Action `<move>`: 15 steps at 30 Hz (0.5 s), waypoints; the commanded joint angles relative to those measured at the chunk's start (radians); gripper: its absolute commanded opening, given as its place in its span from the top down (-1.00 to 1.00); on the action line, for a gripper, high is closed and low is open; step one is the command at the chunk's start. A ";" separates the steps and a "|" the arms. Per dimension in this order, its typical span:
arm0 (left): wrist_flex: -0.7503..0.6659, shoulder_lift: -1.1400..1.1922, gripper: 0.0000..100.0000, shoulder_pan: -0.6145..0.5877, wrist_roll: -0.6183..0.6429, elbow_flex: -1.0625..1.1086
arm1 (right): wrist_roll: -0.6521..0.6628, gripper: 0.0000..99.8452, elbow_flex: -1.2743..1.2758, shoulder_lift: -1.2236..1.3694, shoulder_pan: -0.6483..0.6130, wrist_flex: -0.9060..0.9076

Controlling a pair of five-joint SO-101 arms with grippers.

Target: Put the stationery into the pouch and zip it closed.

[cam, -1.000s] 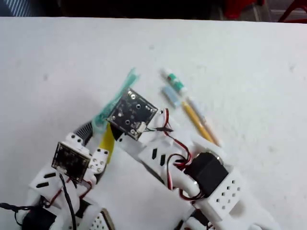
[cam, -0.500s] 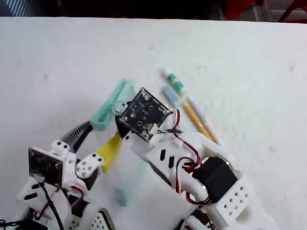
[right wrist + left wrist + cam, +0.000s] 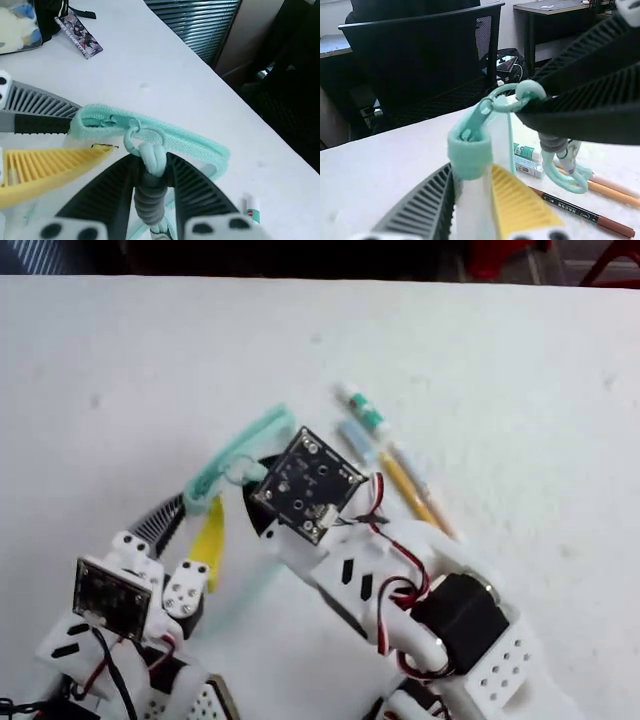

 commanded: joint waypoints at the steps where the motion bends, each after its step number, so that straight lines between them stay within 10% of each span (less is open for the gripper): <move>1: -0.009 0.002 0.96 0.044 -0.021 -0.040 | 0.077 0.97 -0.077 0.015 0.016 -0.110; 15: 0.052 0.002 0.96 0.114 -0.107 -0.041 | 0.110 0.97 -0.273 0.236 0.162 0.076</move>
